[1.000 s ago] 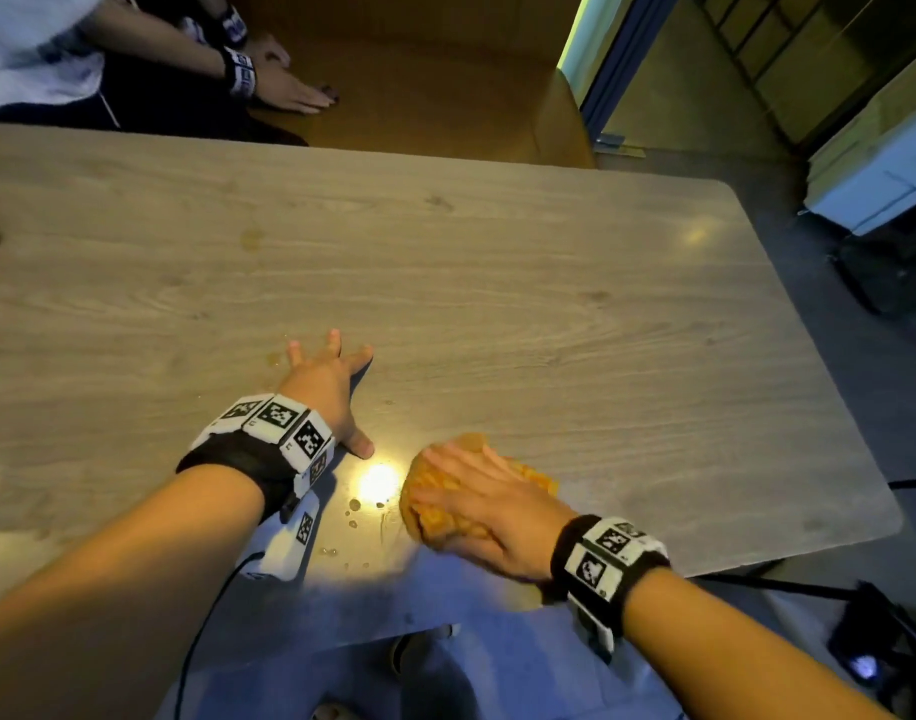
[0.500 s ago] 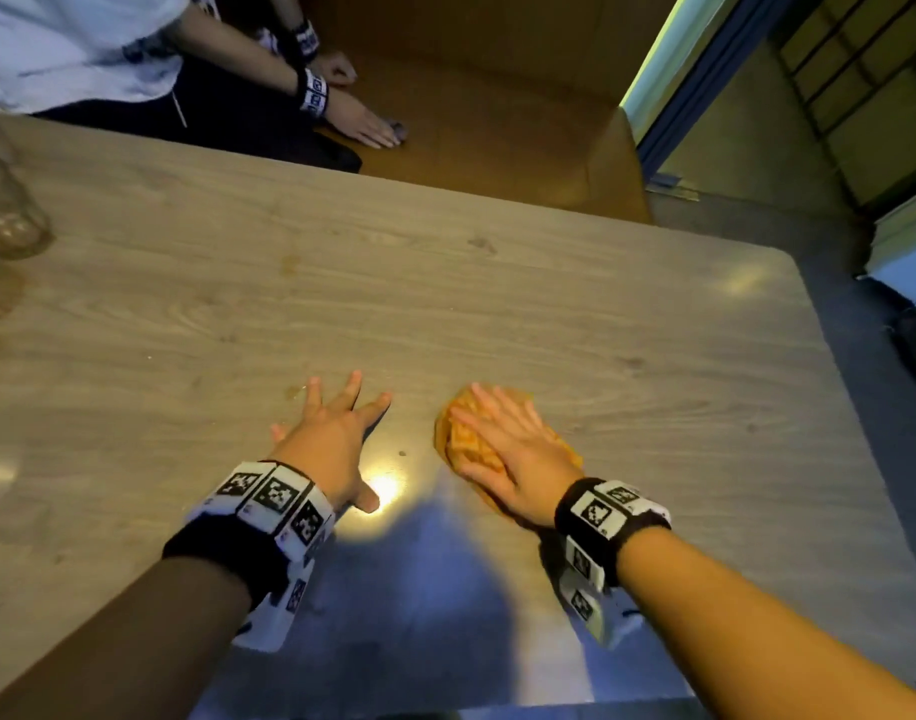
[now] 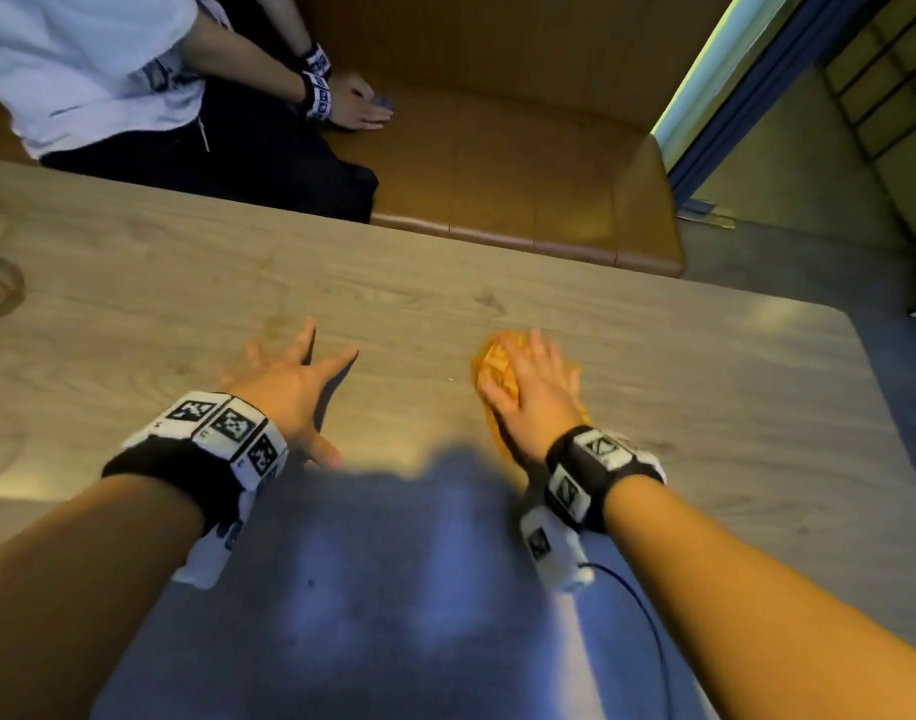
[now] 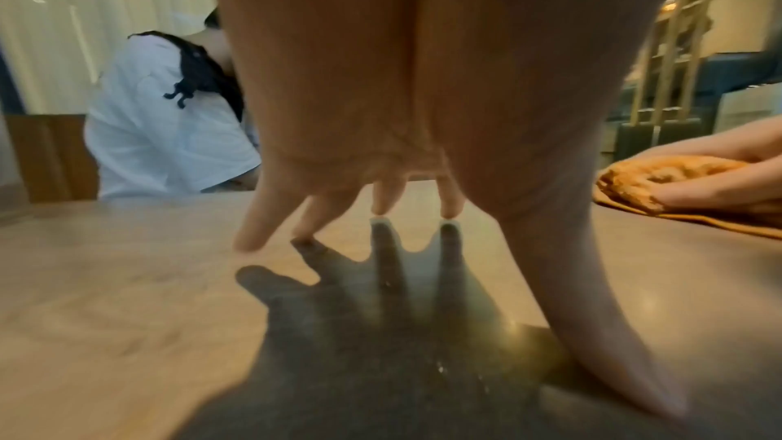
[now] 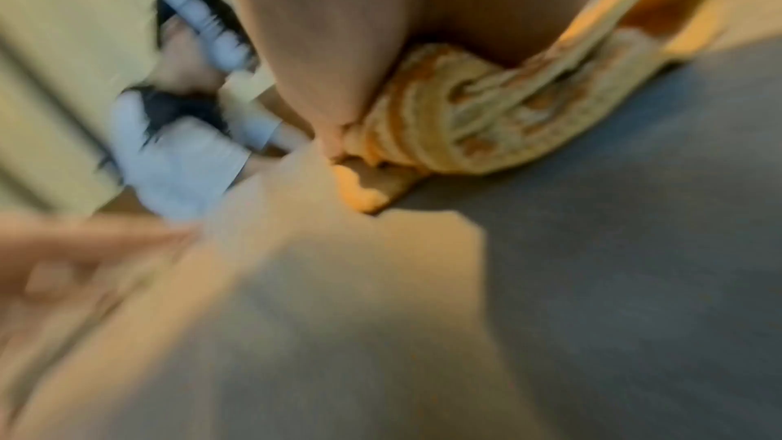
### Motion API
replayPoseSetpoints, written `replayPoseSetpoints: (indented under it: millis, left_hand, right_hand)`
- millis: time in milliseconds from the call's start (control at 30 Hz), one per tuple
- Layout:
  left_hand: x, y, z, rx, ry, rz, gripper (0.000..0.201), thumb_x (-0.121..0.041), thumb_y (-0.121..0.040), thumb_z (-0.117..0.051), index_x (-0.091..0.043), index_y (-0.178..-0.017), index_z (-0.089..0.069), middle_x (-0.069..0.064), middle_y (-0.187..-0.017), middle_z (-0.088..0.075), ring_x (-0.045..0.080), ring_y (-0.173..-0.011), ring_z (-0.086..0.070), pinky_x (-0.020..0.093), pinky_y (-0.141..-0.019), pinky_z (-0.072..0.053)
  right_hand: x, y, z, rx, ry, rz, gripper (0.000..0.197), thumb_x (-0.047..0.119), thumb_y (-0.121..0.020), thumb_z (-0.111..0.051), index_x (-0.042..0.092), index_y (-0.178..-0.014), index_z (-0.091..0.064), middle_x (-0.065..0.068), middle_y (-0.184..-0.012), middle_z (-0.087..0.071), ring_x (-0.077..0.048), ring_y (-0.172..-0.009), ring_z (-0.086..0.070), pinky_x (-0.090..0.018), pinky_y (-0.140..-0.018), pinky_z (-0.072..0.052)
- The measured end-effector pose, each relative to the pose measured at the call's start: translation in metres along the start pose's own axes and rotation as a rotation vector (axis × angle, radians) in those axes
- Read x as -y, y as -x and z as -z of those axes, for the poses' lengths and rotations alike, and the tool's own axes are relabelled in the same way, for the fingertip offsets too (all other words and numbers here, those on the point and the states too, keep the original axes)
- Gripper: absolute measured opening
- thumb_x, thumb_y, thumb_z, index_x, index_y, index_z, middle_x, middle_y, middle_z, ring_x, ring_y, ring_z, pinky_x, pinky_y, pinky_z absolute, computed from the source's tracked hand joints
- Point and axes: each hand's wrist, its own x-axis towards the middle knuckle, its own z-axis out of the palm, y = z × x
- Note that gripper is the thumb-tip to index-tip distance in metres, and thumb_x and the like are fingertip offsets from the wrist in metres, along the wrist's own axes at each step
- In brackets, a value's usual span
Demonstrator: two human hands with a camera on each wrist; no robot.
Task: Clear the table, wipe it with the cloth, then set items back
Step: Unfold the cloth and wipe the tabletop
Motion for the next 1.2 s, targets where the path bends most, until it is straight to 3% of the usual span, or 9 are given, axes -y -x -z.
replayPoseSetpoints:
  millis: [100,200,267,467,633,700,867,1033,1200]
  left_hand:
    - [0.004,-0.011,0.003,0.109,0.084,0.014,0.136,-0.058,-0.05,-0.089,-0.057,-0.146,0.008,-0.004,-0.159,0.027,0.057,-0.139,0.016,0.072,-0.108,-0.019]
    - [0.009,-0.015,-0.002,0.101,0.111,0.005,0.137,-0.06,-0.047,-0.089,-0.058,-0.145,0.007,-0.007,-0.157,0.029,0.058,-0.138,0.019,0.075,-0.106,-0.017]
    - [0.008,-0.013,-0.002,0.103,0.129,0.011,0.136,-0.056,-0.048,-0.09,-0.057,-0.146,0.005,-0.009,-0.158,0.027,0.057,-0.138,0.019,0.076,-0.105,-0.019]
    - [0.013,-0.015,-0.011,0.074,0.221,-0.008,0.133,-0.047,-0.05,-0.093,-0.055,-0.148,-0.003,-0.012,-0.158,0.026,0.051,-0.136,0.028,0.075,-0.107,-0.014]
    - [0.012,-0.013,-0.013,0.051,0.152,0.025,0.129,-0.056,-0.055,-0.086,-0.059,-0.144,0.006,-0.014,-0.157,0.029,0.049,-0.142,0.021,0.069,-0.111,-0.018]
    - [0.009,-0.009,-0.011,0.038,0.134,0.044,0.125,-0.055,-0.059,-0.084,-0.061,-0.143,0.009,-0.016,-0.155,0.031,0.047,-0.143,0.018,0.068,-0.112,-0.017]
    - [0.004,-0.004,-0.007,0.047,0.168,0.068,0.125,-0.049,-0.061,-0.086,-0.063,-0.141,0.009,-0.019,-0.153,0.033,0.043,-0.144,0.021,0.07,-0.112,-0.012]
    - [0.005,-0.005,-0.007,0.078,0.207,0.045,0.128,-0.046,-0.058,-0.088,-0.064,-0.141,0.007,-0.019,-0.154,0.032,0.044,-0.142,0.025,0.071,-0.111,-0.012]
    - [0.008,-0.006,-0.005,0.096,0.261,0.016,0.13,-0.041,-0.055,-0.091,-0.062,-0.141,0.004,-0.018,-0.15,0.037,0.043,-0.139,0.032,0.076,-0.107,-0.008]
  right_hand:
    - [0.028,-0.012,-0.003,0.047,0.024,-0.016,0.063,0.052,-0.097,-0.038,0.035,-0.153,-0.015,-0.005,-0.164,0.005,-0.033,-0.149,0.006,-0.063,-0.116,0.002]
    - [0.031,0.017,-0.014,0.188,0.185,0.719,0.064,0.053,-0.095,-0.04,0.029,-0.152,-0.025,-0.011,-0.163,-0.011,-0.037,-0.148,-0.008,-0.064,-0.114,-0.003]
    - [0.013,-0.001,-0.007,0.243,0.182,0.907,0.062,0.051,-0.095,-0.045,0.024,-0.15,-0.032,-0.011,-0.161,-0.018,-0.033,-0.148,-0.013,-0.053,-0.116,-0.004]
    - [0.025,-0.108,0.027,-0.064,0.047,-0.177,0.064,0.051,-0.098,-0.041,0.028,-0.153,-0.018,-0.008,-0.163,-0.006,-0.033,-0.149,-0.005,-0.059,-0.117,-0.006]
    - [0.029,-0.089,0.014,0.223,0.148,0.726,0.067,0.048,-0.094,-0.051,0.03,-0.152,-0.024,-0.008,-0.163,-0.012,-0.03,-0.149,-0.008,-0.058,-0.115,-0.004]
    - [0.006,-0.108,0.027,0.139,0.068,0.686,0.065,0.047,-0.093,-0.053,0.027,-0.151,-0.03,-0.009,-0.161,-0.019,-0.03,-0.148,-0.013,-0.05,-0.118,-0.005]
    - [-0.002,-0.168,0.052,-0.012,-0.027,-0.017,0.072,0.043,-0.086,-0.06,0.027,-0.15,-0.029,-0.01,-0.161,-0.019,-0.035,-0.148,-0.013,-0.052,-0.119,-0.012]
    - [0.035,-0.123,0.044,0.273,-0.239,0.412,0.071,0.012,-0.074,-0.078,0.029,-0.138,-0.051,0.0,-0.159,-0.026,-0.015,-0.147,-0.01,-0.049,-0.121,-0.002]
    - [0.03,-0.024,0.013,0.563,-0.268,0.692,0.055,0.02,-0.071,-0.082,0.024,-0.123,-0.066,0.004,-0.144,-0.051,-0.005,-0.141,-0.031,-0.039,-0.122,-0.008]
